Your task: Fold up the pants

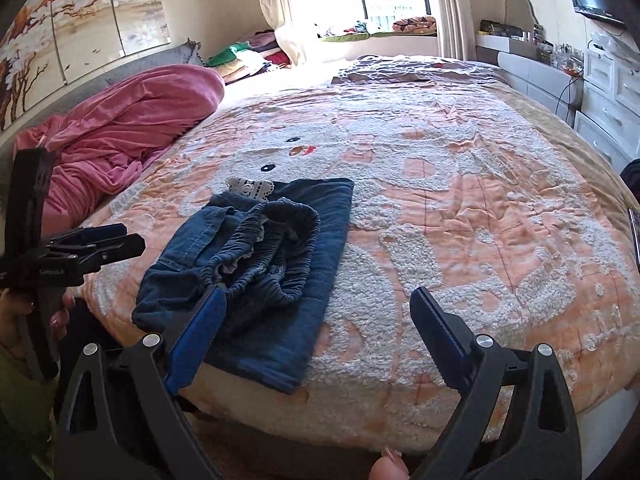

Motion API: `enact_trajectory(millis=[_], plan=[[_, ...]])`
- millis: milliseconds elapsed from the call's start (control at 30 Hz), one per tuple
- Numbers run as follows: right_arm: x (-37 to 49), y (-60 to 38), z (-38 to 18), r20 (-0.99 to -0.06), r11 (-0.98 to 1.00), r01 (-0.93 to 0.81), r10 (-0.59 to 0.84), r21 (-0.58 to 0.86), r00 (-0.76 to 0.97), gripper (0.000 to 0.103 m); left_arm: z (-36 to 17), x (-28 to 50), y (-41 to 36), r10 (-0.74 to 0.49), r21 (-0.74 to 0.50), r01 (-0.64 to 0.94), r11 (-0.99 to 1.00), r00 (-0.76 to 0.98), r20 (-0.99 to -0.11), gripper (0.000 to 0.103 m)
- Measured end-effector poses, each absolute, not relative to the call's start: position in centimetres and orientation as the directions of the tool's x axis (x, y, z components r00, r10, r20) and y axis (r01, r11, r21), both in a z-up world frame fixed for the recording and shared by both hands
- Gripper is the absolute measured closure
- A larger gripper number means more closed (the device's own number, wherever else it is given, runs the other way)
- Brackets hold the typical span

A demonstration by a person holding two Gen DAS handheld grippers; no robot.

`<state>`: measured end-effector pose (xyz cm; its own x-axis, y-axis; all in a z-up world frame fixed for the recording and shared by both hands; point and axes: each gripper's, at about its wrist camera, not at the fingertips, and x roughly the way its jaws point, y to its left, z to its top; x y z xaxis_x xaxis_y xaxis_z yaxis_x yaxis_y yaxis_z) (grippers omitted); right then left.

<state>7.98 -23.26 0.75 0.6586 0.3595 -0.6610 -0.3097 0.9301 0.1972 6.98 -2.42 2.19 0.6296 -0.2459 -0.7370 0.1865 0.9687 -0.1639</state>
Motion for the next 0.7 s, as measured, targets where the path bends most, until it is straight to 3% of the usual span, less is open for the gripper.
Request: enact_trajectory(millis=[400, 567, 700], plan=[[11.8, -22.6, -1.3, -0.699, 0.917, -0.275, 0.398, 0.288, 0.594, 0.011, 0.1, 8.3, -2.6, -0.206, -0.145, 0.148, 0.978, 0.62, -0.757, 0.01], [13.8, -21.6, -3.2, -0.742, 0.913, -0.27, 0.406, 0.305, 0.534, 0.029, -1.2, 9.1, -2.7, -0.217, -0.168, 0.137, 0.976, 0.605, -0.766, 0.01], [14.5, -22.0, -4.1, -0.729, 0.887, -0.256, 0.462, 0.384, 0.506, 0.032, -2.1, 9.3, -3.2, -0.236, -0.191, 0.138, 0.972, 0.597, -0.767, 0.01]])
